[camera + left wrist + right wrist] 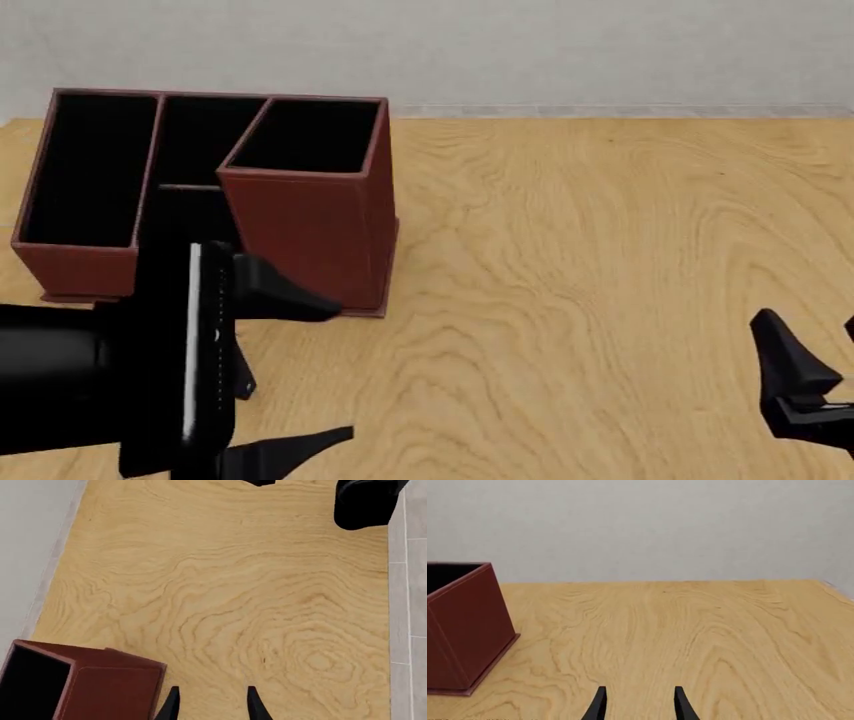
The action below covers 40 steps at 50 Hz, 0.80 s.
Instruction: Pick up the book and place it in the left compartment of the caddy.
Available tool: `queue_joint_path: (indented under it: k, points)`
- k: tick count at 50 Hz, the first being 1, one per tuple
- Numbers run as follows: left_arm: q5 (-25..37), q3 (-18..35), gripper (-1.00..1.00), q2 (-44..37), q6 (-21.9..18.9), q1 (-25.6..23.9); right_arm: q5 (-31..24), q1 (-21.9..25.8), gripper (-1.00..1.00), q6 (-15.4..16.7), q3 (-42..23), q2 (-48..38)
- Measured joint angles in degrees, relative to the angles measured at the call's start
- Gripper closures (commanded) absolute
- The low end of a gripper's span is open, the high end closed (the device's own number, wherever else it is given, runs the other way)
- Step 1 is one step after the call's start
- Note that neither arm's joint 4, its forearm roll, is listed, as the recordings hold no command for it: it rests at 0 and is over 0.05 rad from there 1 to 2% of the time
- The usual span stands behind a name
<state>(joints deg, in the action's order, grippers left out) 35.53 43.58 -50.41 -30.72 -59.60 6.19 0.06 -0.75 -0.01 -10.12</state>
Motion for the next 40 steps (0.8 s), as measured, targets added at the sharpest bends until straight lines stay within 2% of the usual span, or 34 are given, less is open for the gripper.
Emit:
queue_joint_path:
  k: [40]
  points:
    - [1.60,-4.67,-1.00,-5.07,-12.27,11.52,0.12,0.47,-1.00,-0.44,0.00,-0.13]
